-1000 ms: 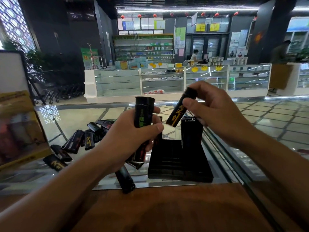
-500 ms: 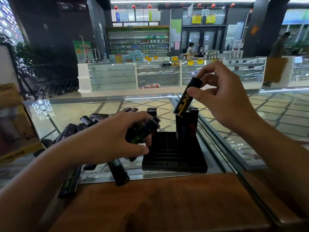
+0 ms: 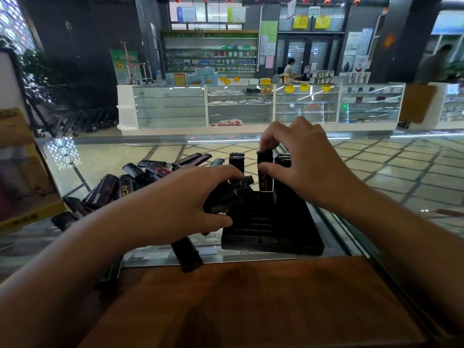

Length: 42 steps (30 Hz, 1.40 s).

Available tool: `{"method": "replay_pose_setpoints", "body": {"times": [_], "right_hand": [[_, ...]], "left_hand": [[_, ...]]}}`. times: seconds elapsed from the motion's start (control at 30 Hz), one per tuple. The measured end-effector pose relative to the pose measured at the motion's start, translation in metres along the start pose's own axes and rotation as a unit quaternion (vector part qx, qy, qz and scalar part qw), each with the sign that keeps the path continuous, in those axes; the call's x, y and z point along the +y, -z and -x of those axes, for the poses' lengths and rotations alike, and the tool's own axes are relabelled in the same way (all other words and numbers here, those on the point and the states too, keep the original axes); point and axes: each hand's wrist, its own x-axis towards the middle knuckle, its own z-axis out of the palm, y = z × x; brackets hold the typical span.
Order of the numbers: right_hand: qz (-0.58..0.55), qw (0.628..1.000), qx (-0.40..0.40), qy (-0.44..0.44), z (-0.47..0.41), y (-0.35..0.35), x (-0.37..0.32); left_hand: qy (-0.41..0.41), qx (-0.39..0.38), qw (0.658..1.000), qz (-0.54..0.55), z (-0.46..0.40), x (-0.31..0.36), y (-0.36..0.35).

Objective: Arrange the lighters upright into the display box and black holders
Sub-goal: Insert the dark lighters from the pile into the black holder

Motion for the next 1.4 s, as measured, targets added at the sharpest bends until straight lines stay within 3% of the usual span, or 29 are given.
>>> {"method": "replay_pose_setpoints", "body": {"times": [0.3,0.73,0.87,1.0,1.13,1.3,1.4], "right_hand": [[-0.029,0.999,-0.013,-0.035,0.001,0.003,0.004],[0.033,0.996,-0.045,-0.067,-0.003,0.0,0.002],[0.014,0.998,-0.005,-0.068,-0.001,0.003,0.0],[-0.118,0.991,0.066,-0.02,0.003,0.009,-0.014],[-0.227,0.973,0.031,0.014,0.01,0.012,-0.032],[-0.277,0.961,-0.013,0.009,0.012,0.006,-0.041],[-0.277,0.96,0.024,-0.015,0.013,0.003,-0.041]], "left_hand": [[0.003,0.065,0.996,0.063,0.001,-0.002,0.001],[0.001,0.08,0.983,0.163,-0.004,-0.006,-0.005],[0.003,0.078,0.981,0.179,-0.005,-0.002,-0.007],[0.036,0.093,0.96,0.26,-0.004,0.001,-0.006],[0.06,0.127,0.941,0.309,-0.004,0.006,-0.008],[0.049,0.105,0.943,0.312,-0.006,0.016,-0.011],[0.067,0.107,0.939,0.319,-0.009,0.019,-0.016]]}}
